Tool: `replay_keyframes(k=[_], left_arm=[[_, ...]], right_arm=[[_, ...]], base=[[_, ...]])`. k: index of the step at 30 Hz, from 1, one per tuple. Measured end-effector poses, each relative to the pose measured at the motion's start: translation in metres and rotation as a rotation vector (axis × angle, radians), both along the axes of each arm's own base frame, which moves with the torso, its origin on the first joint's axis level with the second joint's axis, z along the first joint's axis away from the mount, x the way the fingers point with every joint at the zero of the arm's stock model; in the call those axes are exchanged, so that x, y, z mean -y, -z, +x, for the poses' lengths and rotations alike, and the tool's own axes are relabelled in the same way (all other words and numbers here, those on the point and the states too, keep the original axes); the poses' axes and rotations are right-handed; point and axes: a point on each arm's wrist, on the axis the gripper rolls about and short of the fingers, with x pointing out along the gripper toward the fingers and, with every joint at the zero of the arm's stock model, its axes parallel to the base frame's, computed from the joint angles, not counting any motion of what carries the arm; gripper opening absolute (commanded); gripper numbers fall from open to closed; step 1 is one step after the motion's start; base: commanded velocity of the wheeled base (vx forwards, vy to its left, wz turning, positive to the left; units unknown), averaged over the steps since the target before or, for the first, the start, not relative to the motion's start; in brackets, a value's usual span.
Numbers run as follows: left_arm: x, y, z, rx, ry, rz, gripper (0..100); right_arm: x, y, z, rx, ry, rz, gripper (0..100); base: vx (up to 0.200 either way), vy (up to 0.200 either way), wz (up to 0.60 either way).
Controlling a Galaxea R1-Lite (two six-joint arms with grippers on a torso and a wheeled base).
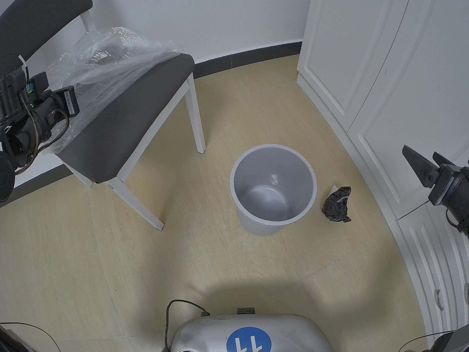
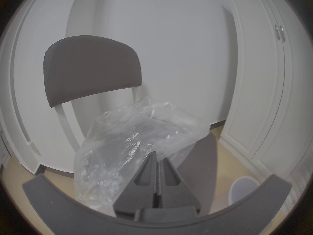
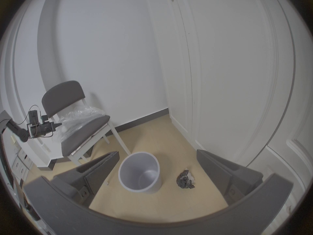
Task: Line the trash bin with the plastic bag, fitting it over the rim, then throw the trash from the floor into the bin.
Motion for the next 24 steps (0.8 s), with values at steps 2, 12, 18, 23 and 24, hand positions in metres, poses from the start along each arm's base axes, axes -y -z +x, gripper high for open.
replay_keyframes(k=[2,12,18,23,24], left_arm=[[0.009,-0.007,-0.006,0.013,0.036,-0.024,0],[0.066,-0.035,-0.031,0.080,0.261,-0.097,0],[0.097,-0.045,-0.049,0.107,0.389,-0.113,0],[0.113,-0.057,-0.065,0.144,0.469,-0.130,0],[0.115,-0.058,-0.067,0.148,0.480,-0.133,0]], right_arm=[[-0.009,-0.003,0.004,0.042,-0.011,0.041,100],[-0.070,0.023,0.016,-0.047,-0.190,0.121,100],[-0.091,0.045,0.023,-0.167,-0.305,0.210,100],[-0.098,0.052,0.027,-0.206,-0.328,0.236,100],[-0.098,0.053,0.027,-0.209,-0.329,0.239,100]], base=[[0.000,0.000,0.00],[0.000,0.000,0.00],[0.000,0.000,0.00],[0.000,0.000,0.00],[0.000,0.000,0.00]])
